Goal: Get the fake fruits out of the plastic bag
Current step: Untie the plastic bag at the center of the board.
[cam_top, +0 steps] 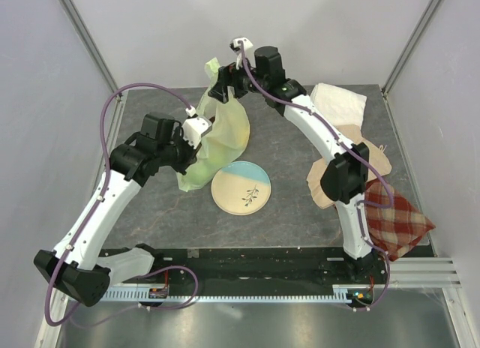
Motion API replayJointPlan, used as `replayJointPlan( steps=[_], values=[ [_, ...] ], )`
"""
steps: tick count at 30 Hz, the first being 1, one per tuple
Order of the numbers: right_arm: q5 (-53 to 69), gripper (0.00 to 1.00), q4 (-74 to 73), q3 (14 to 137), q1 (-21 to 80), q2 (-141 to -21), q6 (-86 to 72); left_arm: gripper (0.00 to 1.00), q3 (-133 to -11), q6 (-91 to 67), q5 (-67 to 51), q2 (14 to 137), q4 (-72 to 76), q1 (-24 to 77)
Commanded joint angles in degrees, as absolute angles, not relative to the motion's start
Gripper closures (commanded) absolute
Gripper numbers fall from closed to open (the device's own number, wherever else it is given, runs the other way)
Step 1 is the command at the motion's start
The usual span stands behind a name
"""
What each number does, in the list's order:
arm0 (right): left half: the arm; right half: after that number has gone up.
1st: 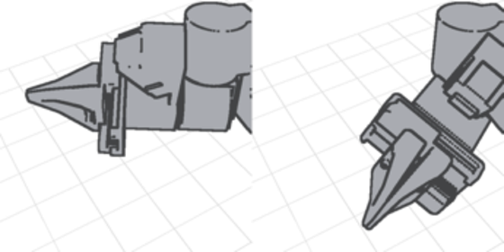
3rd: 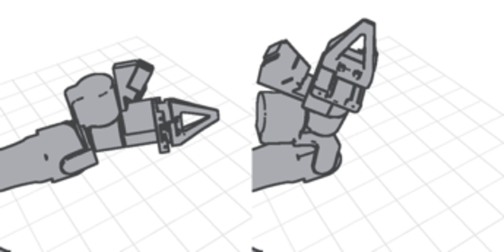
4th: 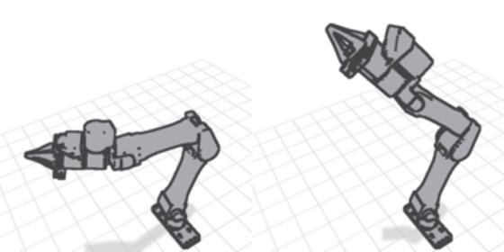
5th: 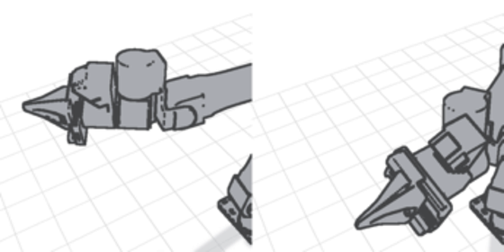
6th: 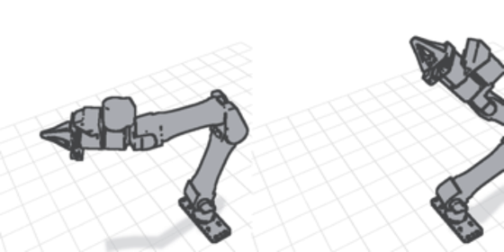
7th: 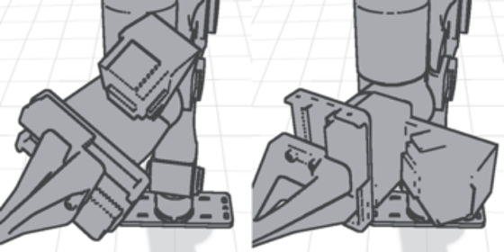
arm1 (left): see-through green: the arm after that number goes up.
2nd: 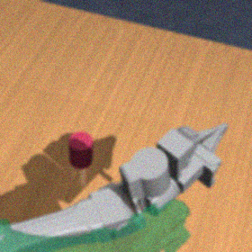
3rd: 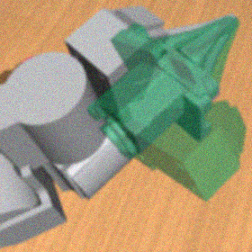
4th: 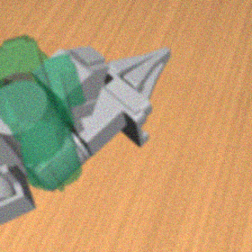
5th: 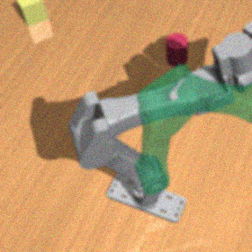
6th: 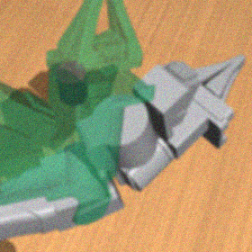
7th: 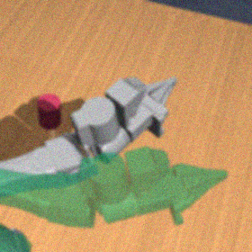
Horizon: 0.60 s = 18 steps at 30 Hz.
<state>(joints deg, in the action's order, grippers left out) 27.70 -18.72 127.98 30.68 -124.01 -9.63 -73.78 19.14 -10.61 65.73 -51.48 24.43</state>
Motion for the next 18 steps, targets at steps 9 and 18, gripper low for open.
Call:
replayJointPlan(
  steps=[9, 18],
  values=[
    [5.5, 0.73, -15.0, 141.4, 29.5, -135.0, -3.6, 0.98, -69.2, 18.4, -0.4, 73.0, -32.1, 19.3],
    [1.2, 1.00, -2.7, 147.0, 23.0, -138.4, -2.8, 0.99, -90.8, 16.3, 1.7, 93.7, -22.8, 10.4]
  ],
)
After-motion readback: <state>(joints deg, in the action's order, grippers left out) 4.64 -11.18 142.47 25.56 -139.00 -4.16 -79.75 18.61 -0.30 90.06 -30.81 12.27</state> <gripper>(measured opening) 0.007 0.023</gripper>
